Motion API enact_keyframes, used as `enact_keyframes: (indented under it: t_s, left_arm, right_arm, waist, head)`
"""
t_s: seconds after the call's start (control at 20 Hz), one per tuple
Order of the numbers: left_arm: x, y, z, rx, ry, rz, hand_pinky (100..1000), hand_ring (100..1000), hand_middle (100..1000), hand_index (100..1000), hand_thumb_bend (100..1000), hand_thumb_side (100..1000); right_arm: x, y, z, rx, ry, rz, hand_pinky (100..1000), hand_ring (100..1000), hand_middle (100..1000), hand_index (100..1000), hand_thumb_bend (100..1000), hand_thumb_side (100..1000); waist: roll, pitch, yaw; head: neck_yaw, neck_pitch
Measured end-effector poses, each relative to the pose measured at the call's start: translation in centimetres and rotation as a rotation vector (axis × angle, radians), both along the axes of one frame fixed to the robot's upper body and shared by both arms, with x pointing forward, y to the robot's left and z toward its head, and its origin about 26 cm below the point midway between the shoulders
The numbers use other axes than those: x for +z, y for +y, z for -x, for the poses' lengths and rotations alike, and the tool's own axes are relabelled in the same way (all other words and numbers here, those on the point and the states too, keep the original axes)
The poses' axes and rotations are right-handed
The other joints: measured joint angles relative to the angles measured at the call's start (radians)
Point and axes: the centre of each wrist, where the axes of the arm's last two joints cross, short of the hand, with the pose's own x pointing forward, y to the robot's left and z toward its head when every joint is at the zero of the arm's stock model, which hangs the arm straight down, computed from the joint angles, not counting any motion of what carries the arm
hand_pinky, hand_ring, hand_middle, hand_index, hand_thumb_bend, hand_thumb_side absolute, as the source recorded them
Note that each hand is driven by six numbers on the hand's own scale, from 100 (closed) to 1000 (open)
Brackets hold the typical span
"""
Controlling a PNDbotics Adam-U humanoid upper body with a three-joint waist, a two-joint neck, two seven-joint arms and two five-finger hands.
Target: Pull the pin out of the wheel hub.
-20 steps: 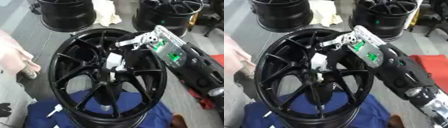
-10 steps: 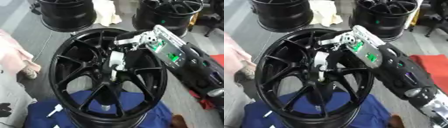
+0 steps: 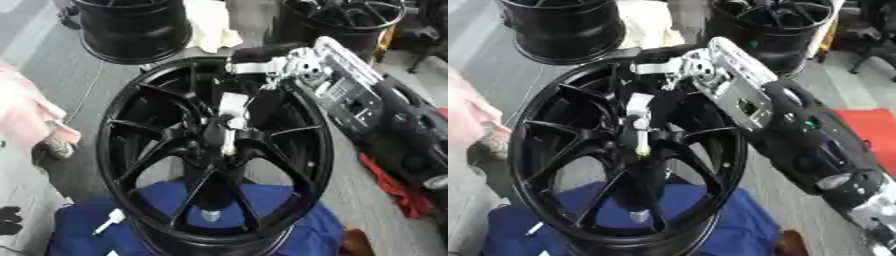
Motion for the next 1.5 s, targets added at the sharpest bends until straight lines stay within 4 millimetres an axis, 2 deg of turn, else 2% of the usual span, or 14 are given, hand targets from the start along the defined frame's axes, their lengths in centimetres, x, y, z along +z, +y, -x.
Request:
enact_keyframes:
  t_s: [0.05,0.1,0.35,0.6,0.75,0.9,1.05,1.15,1.25,1.4,1.5]
  left_arm:
    - [0.0,0.0,0.0,0.0,0.001,0.0,738,657,623,784,275,777]
    - [-0.1,0.0,0.1,0.001,0.002,0.0,738,657,623,784,275,778]
    - [-0.3,0.1,0.4,0.004,0.012,0.001,738,658,623,784,272,779]
    - [-0.5,0.2,0.8,0.007,0.02,0.002,738,659,623,784,272,780]
    - [-0.5,0.2,0.8,0.008,0.02,0.001,738,659,623,784,271,781]
    - [-0.5,0.2,0.8,0.008,0.021,0.002,738,659,623,784,271,781]
    - [-0.4,0.3,0.8,0.013,0.019,0.005,738,659,623,784,270,781]
    - [-0.4,0.3,0.8,0.014,0.016,0.006,738,659,623,783,270,782]
    - [-0.3,0.4,0.8,0.019,0.011,0.007,738,659,623,783,268,782]
    - [-0.2,0.4,0.8,0.023,0.003,0.007,738,659,623,783,268,781]
    - [-0.2,0.5,0.8,0.026,-0.001,0.009,738,659,623,783,267,782]
  right_arm:
    - [0.8,-0.3,0.3,0.004,-0.005,-0.01,370,400,385,540,100,300]
    - [1.7,-0.6,0.6,0.006,-0.01,-0.02,368,399,384,539,100,251]
    - [6.0,-3.1,1.8,-0.032,-0.037,-0.069,363,394,380,537,100,237]
    - [9.0,-6.3,2.1,-0.134,-0.089,-0.139,357,389,377,535,100,223]
    - [10.2,-9.1,2.0,-0.222,-0.14,-0.197,354,386,376,535,100,209]
    - [10.0,-13.5,1.8,-0.356,-0.19,-0.258,349,381,373,534,100,192]
    - [8.1,-19.1,2.1,-0.536,-0.232,-0.318,362,393,384,547,100,189]
    - [6.1,-22.6,2.8,-0.667,-0.254,-0.345,432,457,444,611,100,229]
    - [2.7,-26.0,3.7,-0.829,-0.258,-0.355,516,518,480,667,100,258]
    - [-2.6,-29.7,5.2,-1.065,-0.279,-0.402,660,653,658,836,107,335]
    - [-7.3,-32.0,6.4,-1.252,-0.279,-0.477,783,798,833,935,243,454]
  waist:
    - [-0.001,-0.001,-0.001]
    - [-0.003,-0.002,-0.002]
    - [-0.01,-0.009,-0.009]
    - [-0.018,-0.012,-0.017]
    - [-0.022,-0.012,-0.019]
    - [-0.024,-0.012,-0.021]
    - [-0.024,-0.012,-0.024]
    - [-0.023,-0.01,-0.026]
    - [-0.022,-0.004,-0.032]
    - [-0.014,0.002,-0.039]
    - [-0.011,0.006,-0.044]
  head:
    - [0.0,0.0]
    - [0.0,0.0]
    - [0.004,0.0]
    - [0.012,0.0]
    - [0.019,0.0]
    - [0.027,0.0]
    - [0.037,0.0]
    - [0.041,0.0]
    - [0.044,0.0]
    - [0.048,-0.001]
    - [0.051,-0.003]
